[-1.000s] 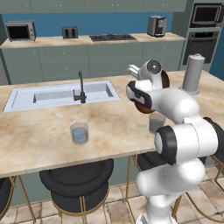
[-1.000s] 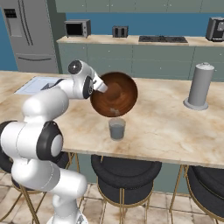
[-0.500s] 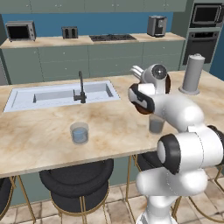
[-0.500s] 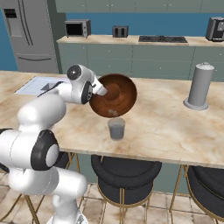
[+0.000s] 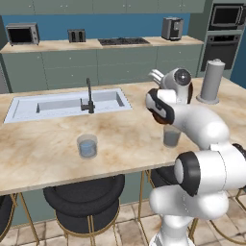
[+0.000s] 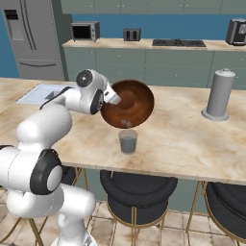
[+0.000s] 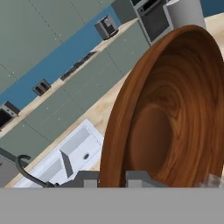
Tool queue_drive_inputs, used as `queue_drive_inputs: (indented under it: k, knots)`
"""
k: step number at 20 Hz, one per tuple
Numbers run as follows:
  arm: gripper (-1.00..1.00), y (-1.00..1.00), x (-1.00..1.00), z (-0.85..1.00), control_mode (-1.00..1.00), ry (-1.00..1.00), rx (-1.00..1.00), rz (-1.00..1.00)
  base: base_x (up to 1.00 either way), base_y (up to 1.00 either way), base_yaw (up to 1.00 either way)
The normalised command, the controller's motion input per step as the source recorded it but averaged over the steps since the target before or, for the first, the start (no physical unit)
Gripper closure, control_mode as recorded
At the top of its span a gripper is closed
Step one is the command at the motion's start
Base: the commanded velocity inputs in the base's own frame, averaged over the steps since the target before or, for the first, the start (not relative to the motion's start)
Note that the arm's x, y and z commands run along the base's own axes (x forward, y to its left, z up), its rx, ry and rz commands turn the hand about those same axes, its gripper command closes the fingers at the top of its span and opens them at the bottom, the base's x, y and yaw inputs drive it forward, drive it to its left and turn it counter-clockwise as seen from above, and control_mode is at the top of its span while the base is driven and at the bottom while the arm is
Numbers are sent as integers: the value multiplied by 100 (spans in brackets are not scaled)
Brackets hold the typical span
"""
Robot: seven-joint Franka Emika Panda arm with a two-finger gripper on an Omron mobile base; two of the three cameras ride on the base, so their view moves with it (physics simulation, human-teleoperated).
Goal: There are four ice cubes in the ice bowl. Place two ice cubes in each glass of water.
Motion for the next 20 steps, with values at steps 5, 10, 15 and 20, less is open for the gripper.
queue_drive_inputs:
  k: [5,10,15,20]
  knots:
    - [100,-2,0,0,-100,0,1,0,0,0,0]
    - [100,0,-8,0,-100,0,3,-1,0,0,0]
    - [100,0,-20,0,-100,0,3,-1,0,0,0]
    - [100,-4,-17,0,-100,0,2,-1,0,0,0]
